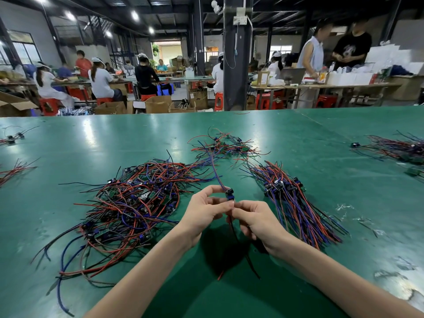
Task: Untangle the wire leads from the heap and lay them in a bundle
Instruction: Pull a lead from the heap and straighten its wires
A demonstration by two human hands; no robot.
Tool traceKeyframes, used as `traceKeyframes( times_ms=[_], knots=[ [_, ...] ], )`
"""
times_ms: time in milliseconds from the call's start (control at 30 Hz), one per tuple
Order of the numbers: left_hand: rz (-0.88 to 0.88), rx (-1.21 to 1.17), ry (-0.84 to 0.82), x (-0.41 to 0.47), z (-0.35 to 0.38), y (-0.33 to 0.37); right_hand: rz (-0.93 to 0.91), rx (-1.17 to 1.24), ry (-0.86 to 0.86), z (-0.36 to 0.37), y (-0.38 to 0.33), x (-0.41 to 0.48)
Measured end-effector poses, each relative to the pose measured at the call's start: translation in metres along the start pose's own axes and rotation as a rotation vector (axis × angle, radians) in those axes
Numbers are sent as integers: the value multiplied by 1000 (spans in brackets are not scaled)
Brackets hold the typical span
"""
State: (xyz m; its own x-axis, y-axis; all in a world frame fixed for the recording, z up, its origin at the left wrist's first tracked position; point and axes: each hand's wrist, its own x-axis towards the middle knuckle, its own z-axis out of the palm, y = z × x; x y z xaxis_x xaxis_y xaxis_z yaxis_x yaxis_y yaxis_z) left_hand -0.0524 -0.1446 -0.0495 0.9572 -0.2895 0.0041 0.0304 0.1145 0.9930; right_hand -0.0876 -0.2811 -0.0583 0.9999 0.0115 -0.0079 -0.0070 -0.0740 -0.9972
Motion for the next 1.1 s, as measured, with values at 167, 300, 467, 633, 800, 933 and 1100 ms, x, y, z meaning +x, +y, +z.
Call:
traceKeyframes(
  times_ms=[167,300,467,633,800,933,1100],
  knots=[
    [51,-5,31,0,-1,-2,37,9,13,-2,1,3],
    [88,0,56,1,-3,0,72,40,-21,-2,1,1],
    [144,-77,136,3,-13,7,135,105,-96,4,-3,-3],
    [169,-118,174,4,-13,9,142,121,-119,5,-8,-4],
    [144,-145,189,4,-13,9,131,106,-109,6,-9,-6],
    [130,-146,187,4,-13,9,98,29,-92,7,-10,-8],
    [137,-178,278,7,-26,17,59,-80,-122,13,-3,-12]
  ],
)
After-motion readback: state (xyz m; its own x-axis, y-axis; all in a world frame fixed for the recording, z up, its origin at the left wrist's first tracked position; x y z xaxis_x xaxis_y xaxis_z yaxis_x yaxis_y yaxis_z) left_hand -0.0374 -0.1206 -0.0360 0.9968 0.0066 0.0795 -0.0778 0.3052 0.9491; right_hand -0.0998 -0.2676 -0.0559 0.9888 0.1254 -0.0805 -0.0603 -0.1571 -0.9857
